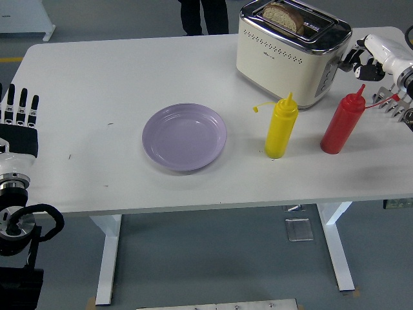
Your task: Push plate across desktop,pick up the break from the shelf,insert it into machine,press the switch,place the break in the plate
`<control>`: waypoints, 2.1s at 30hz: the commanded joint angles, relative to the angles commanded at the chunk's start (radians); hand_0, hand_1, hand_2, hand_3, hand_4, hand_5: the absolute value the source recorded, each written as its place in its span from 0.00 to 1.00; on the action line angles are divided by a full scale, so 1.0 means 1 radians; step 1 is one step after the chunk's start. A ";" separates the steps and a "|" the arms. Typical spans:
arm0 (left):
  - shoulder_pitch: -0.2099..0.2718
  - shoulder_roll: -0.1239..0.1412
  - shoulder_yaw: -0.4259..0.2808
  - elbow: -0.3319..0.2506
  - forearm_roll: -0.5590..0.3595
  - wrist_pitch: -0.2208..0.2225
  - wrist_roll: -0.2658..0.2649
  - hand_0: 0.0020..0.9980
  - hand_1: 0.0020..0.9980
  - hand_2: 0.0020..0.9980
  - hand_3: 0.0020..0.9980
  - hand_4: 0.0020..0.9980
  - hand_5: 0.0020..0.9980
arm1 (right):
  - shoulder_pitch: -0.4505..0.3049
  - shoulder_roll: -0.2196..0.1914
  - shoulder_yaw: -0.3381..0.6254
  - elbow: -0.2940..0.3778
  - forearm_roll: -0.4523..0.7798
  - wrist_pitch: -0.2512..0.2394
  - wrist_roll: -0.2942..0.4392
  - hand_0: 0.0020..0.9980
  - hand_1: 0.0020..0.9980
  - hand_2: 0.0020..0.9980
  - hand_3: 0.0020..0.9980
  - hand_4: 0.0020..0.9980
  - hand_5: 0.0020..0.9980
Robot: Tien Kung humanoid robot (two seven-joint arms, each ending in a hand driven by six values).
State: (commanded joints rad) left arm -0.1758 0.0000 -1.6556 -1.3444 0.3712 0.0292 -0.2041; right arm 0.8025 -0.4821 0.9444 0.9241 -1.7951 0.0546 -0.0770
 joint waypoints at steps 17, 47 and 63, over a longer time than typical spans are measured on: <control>-0.005 0.000 -0.002 0.000 0.000 0.001 0.000 0.85 0.85 0.85 0.79 0.56 1.00 | 0.008 0.015 -0.050 -0.028 0.006 0.017 -0.016 0.19 0.27 0.58 0.51 0.24 0.00; 0.005 0.000 -0.004 -0.002 -0.001 0.000 -0.001 0.85 0.85 0.85 0.79 0.56 1.00 | -0.024 -0.016 0.206 0.097 0.013 -0.083 -0.070 0.28 0.41 0.77 0.80 0.57 0.42; -0.001 0.000 -0.002 -0.003 0.001 0.000 -0.001 0.85 0.85 0.85 0.79 0.56 1.00 | 0.049 0.028 0.122 0.100 0.249 -0.187 0.021 0.87 0.85 0.97 1.00 0.79 0.52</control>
State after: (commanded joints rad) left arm -0.1763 0.0000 -1.6579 -1.3478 0.3718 0.0290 -0.2048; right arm 0.8516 -0.4539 1.0659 1.0245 -1.5457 -0.1322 -0.0563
